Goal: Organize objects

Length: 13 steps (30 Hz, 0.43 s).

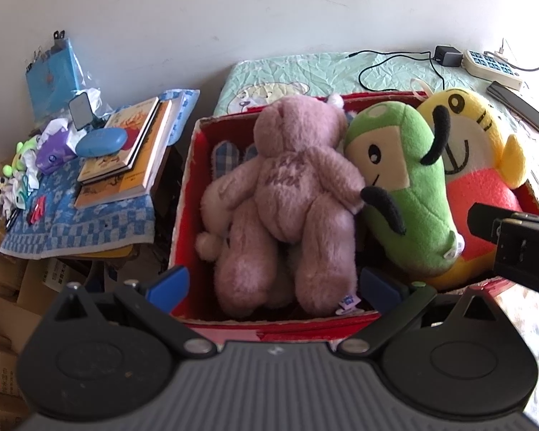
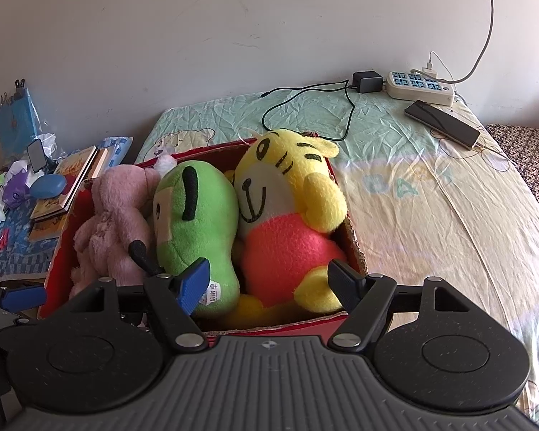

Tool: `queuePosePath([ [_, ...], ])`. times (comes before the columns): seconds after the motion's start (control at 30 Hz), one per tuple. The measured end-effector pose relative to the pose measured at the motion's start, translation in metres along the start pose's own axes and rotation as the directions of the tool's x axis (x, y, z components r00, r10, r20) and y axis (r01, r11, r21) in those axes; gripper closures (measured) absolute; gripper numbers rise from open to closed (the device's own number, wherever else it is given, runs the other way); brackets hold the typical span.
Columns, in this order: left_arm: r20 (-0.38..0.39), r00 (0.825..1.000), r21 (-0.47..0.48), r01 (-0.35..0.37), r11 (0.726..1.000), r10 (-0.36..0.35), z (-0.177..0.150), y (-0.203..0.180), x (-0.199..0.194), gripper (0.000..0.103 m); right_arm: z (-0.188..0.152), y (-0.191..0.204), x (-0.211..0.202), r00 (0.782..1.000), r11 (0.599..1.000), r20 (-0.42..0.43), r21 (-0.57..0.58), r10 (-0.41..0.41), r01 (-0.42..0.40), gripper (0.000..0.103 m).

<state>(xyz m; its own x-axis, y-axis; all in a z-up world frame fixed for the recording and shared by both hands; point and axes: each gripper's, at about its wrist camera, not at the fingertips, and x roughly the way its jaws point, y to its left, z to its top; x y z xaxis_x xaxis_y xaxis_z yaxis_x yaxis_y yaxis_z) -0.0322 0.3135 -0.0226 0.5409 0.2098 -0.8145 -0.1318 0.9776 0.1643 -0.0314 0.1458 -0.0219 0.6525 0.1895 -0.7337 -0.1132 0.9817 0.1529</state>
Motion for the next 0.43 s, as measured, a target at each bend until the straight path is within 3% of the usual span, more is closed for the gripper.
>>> queuePosePath([
  [0.43, 0.039, 0.999, -0.009, -0.004, 1.0, 0.004, 0.0087, 0.004, -0.0005, 0.003, 0.0071, 0.0039, 0.0038, 1.0, 1.0, -0.001, -0.011, 0.006, -0.006, 0.028],
])
